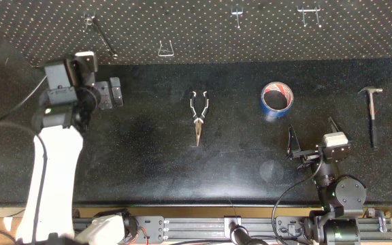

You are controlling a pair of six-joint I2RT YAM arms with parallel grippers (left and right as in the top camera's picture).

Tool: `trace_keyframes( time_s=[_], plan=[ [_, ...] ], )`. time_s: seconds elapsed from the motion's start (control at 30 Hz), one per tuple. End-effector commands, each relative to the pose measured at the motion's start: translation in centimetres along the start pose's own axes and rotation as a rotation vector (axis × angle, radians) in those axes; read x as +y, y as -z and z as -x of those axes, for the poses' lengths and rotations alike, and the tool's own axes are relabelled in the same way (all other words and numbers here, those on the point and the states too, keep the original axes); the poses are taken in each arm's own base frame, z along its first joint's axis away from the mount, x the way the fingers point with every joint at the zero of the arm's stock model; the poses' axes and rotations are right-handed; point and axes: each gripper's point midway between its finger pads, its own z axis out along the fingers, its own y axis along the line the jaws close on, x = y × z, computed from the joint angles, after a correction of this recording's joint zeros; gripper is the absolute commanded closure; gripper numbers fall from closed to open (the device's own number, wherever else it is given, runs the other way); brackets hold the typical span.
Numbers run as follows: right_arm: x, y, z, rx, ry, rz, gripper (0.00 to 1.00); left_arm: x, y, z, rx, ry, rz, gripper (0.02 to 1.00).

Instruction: Place Tools Onto Pegboard

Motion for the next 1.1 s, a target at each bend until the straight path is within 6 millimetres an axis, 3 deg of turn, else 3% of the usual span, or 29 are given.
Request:
trace_keyframes(
  time_s=[0.03,0.1,0.13,0.23,0.27,0.33,0.43,0.57,0.7,0.83,1.1],
  plan=[
    [0.1,0.0,-0.1,0.002,-0.012,0.001,0.023,-0.7,7.0,0.6,-0.077,0.236,-0.055,0.025],
    [0.1,0.0,-0.1,0.002,-0.012,0.001,0.025,-2.3,7.7,-0.2,-0.045,0.290,-0.134,0.020],
    [0.1,0.0,-0.1,0.002,-0.012,0.002,0.025,-3.2,7.4,-2.3,0.040,0.286,-0.083,0.018],
    [0.1,0.0,-0.1,0.002,-0.012,0.001,0.025,-10.7,6.5,-4.5,0.094,0.122,-0.035,0.020],
    [0.1,0.0,-0.1,0.002,-0.012,0.002,0.025,-14.9,5.8,-5.4,0.140,0.048,-0.066,0.020],
    [0.1,0.0,-0.1,0.002,-0.012,0.001,0.025,-21.3,3.2,-6.1,0.260,-0.036,-0.120,0.020],
    [0.1,0.0,-0.1,0.002,-0.012,0.001,0.025,-25.5,-1.5,-6.8,0.417,-0.077,-0.118,0.020],
    [0.1,0.0,-0.1,0.002,-0.012,0.001,0.025,-26.2,-5.4,-9.5,0.526,-0.088,-0.086,0.023],
    [0.1,0.0,-0.1,0.002,-0.012,0.001,0.025,-24.7,-7.9,-8.4,0.525,-0.017,-0.080,0.020],
    [0.1,0.0,-0.1,0.002,-0.012,0.002,0.025,-25.2,-9.4,-9.0,0.534,-0.018,-0.086,0.020],
    [0.1,0.0,-0.1,0.002,-0.012,0.001,0.025,-25.0,-10.0,-10.5,0.585,-0.050,-0.079,0.018]
  ],
)
